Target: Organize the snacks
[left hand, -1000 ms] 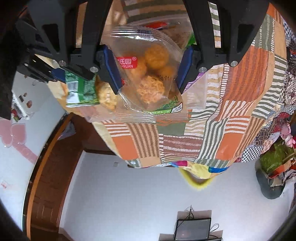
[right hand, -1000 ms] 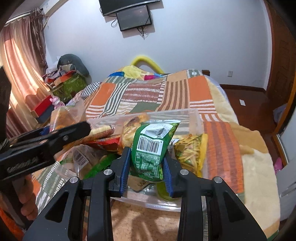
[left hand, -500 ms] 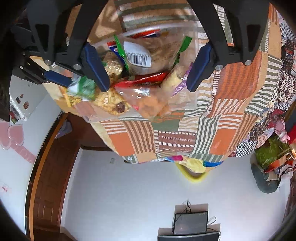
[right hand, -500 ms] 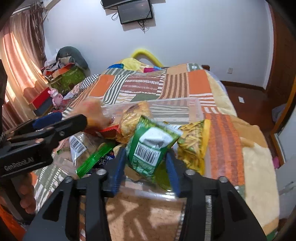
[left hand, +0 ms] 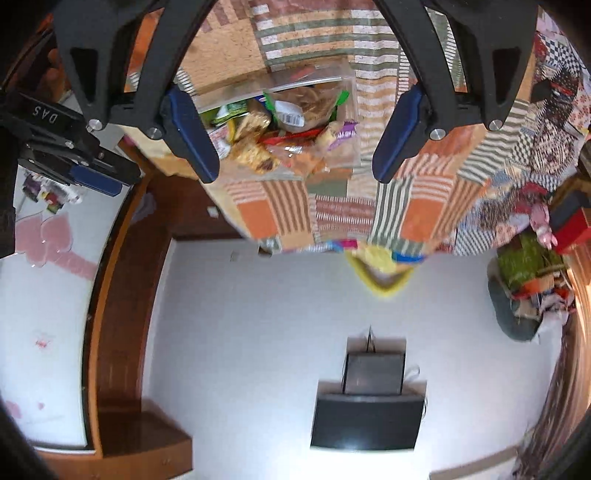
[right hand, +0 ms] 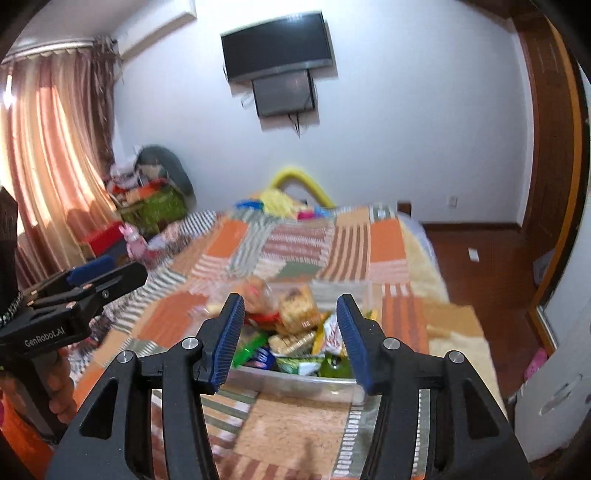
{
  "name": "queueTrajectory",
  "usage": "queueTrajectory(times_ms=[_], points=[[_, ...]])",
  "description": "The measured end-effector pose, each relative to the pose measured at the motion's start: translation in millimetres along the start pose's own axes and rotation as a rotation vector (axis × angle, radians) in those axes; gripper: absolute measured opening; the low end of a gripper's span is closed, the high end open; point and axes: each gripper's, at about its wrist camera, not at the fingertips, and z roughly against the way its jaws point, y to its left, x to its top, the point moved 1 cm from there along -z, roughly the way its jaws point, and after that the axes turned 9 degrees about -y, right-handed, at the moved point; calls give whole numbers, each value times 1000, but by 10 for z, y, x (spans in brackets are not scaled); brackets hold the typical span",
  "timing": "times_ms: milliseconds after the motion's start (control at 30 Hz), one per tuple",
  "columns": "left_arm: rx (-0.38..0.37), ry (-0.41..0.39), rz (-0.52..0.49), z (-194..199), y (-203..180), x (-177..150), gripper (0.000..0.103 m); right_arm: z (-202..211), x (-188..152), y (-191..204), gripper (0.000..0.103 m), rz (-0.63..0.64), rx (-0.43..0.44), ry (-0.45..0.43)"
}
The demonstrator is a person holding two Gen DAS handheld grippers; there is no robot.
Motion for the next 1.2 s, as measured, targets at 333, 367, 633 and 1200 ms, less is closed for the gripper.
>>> queueTrajectory(times_ms=[333,367,633,1200], points=[[-2,-143,-42,796,-204,98,101,630,120,271,76,41,-5,-152],[-4,-146,-46,827,-222,90,102,641,109,289,81,44,-12,-159],[-12,-140,-59,969,-216,4,103,720,14,370,102,49,-72,-186],[-16,-153,-40,1080,-192,-34,103,816,-31,463,103,72,-85,-194]])
